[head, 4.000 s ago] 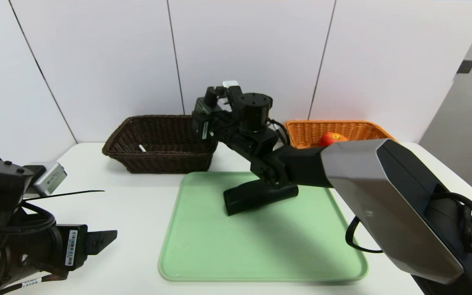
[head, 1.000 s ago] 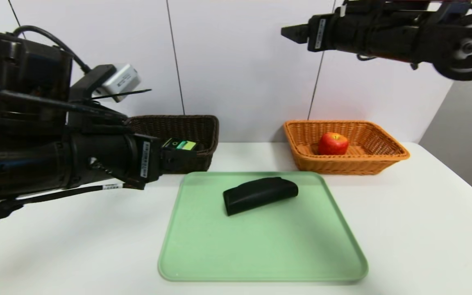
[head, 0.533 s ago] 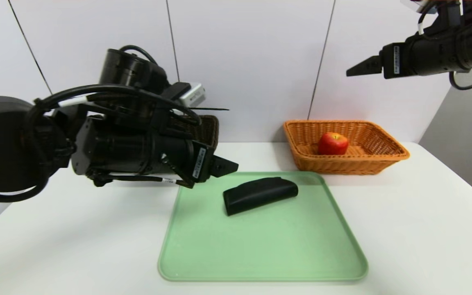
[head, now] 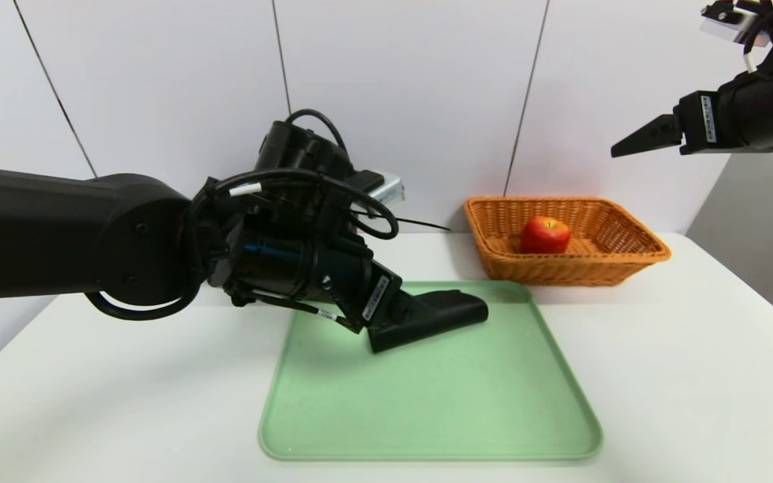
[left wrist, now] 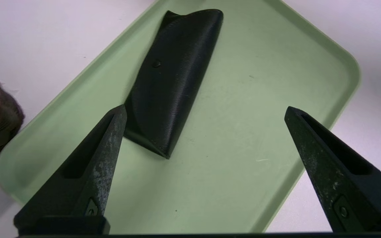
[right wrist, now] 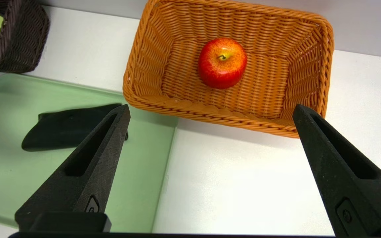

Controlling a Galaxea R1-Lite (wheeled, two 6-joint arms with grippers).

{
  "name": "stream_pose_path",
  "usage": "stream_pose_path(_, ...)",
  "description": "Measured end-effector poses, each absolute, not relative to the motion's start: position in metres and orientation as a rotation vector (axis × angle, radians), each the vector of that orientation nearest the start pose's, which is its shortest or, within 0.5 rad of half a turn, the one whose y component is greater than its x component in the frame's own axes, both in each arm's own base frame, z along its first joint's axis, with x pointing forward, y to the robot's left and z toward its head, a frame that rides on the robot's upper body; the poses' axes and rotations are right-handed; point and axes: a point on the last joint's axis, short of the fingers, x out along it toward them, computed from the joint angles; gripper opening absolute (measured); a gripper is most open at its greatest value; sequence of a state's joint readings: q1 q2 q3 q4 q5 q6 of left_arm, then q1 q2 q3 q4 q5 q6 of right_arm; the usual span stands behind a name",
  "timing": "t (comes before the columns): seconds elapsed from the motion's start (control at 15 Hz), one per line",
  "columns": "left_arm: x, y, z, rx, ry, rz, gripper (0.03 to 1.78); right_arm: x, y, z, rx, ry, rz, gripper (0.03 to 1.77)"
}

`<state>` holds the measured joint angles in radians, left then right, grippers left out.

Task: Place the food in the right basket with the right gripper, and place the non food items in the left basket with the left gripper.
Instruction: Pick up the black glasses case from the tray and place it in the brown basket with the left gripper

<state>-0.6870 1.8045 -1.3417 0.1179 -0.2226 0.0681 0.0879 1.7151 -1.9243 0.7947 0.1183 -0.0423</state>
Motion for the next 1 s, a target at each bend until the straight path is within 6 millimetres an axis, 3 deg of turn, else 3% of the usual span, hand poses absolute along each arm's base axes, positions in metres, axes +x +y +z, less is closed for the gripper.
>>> stream_pose_path(0.33,0.266,-0.228,0.217,0.226,0.551,-1.032,1.69,0.276,0.022,0.355,-0.017,0.565,0.214,1.69)
stream_pose_path(0.6,0.279,-0.236,0.209,0.239,0.491,-1.038,1.69,0.274,0.017,0.355,-0.001,0.567,0.212,1.69)
stream_pose_path(1.0,0.3,-0.248,0.18,0.276,0.508,-1.036,1.69,0.272,0.006,0.357,0.022,0.56,0.208,1.69)
